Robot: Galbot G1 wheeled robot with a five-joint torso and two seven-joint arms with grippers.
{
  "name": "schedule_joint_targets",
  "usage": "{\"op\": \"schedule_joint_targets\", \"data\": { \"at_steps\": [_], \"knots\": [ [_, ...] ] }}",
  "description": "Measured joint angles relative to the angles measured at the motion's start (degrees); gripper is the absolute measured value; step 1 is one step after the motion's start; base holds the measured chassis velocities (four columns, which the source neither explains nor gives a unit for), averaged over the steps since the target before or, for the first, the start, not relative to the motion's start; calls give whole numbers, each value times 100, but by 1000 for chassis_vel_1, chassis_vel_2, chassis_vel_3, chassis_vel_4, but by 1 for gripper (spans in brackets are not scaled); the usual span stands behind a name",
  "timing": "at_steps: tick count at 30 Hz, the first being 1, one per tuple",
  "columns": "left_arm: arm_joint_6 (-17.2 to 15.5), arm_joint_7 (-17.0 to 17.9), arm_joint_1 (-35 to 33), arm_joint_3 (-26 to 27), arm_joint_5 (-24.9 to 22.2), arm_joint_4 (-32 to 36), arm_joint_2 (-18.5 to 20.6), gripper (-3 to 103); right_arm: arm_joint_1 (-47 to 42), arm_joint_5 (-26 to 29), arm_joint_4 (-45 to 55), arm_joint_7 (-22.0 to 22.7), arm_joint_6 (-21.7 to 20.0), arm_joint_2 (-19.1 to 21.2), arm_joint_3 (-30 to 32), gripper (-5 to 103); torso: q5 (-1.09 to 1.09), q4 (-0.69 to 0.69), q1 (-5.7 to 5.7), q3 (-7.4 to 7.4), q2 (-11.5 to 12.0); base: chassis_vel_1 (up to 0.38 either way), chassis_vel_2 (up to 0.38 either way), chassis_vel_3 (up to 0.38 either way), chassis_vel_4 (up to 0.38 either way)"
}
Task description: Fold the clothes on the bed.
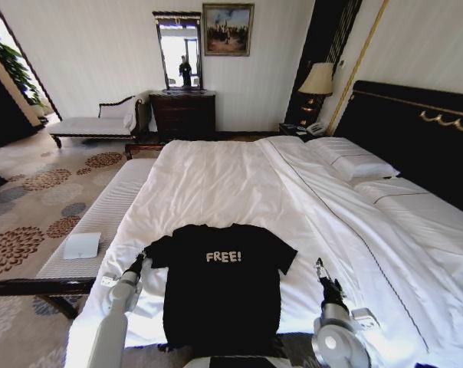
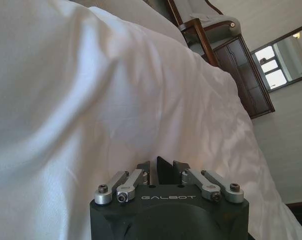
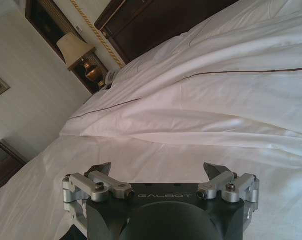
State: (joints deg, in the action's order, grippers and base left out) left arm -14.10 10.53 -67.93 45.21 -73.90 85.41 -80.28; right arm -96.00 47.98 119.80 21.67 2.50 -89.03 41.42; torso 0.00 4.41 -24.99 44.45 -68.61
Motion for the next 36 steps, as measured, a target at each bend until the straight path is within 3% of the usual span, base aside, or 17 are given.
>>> {"op": "schedule_joint_targets", "data": {
  "at_steps": [2, 6, 9, 15, 17, 18, 21, 24, 26, 30, 32, 35, 36],
  "knots": [
    [0, 2, 7, 1, 0, 0, 0, 31, 0, 4, -3, 0, 0, 8, 0, 100, 0, 0, 0, 0, 0, 0, 0, 0, 0],
    [-10, 14, 144, -18, 18, -90, 10, 53, -5, 52, -5, 5, 0, 61, 12, 100, 0, 0, 0, 0, 0, 0, 0, 0, 0],
    [-17, 15, 228, -38, 26, -140, 9, 58, -21, 61, 2, 8, 0, 69, 21, 100, -1, 0, 0, 0, 0, 0, 0, 0, 0],
    [-48, 31, 236, -59, 11, -66, -68, 84, -70, 68, 62, 10, 5, 72, 43, 100, 0, 1, 0, 0, 0, 0, 0, 0, 0],
    [-50, 34, 222, -59, 6, -53, -79, 84, -75, 69, 67, 11, 6, 73, 48, 100, 0, 1, 0, 0, 0, 0, 0, 0, 0],
    [-54, 41, 191, -56, -2, -31, -92, 74, -88, 70, 87, 12, 7, 72, 52, 100, -1, 0, 0, 0, 0, 0, 0, 0, 0],
    [-57, 42, 160, -47, -9, -14, -95, 68, -106, 70, 105, 13, 9, 59, 54, 100, -1, 0, 0, 0, 0, 0, 0, 0, 0],
    [-58, 42, 157, -37, -29, -28, -59, 52, -132, 54, 113, 15, 11, 23, 49, 100, -1, 0, 0, 0, 0, 0, 0, 0, 0],
    [-58, 42, 163, -36, -33, -36, -51, 52, -138, 46, 114, 15, 12, 13, 46, 100, -1, 0, 0, 0, 0, 0, 0, 0, 0],
    [-56, 39, 199, -33, -47, -51, -39, 30, -185, 12, 139, 15, 18, -32, 38, 100, -1, 1, 0, 0, 0, 0, 0, 0, 0],
    [-56, 39, 202, -33, -47, -52, -39, 30, -193, 10, 149, 15, 19, -35, 38, 100, 0, 1, 0, 0, 0, 0, 0, 0, 0],
    [-49, 41, 206, -28, -48, -55, -38, 14, -215, 9, 173, 15, 22, -41, 45, 100, -1, 1, 0, 0, 0, 0, 0, 0, 0],
    [-48, 43, 205, -25, -50, -56, -35, 14, -217, 9, 178, 15, 22, -42, 46, 100, -1, 0, 0, 0, 0, 0, 0, 0, 0]
  ]
}}
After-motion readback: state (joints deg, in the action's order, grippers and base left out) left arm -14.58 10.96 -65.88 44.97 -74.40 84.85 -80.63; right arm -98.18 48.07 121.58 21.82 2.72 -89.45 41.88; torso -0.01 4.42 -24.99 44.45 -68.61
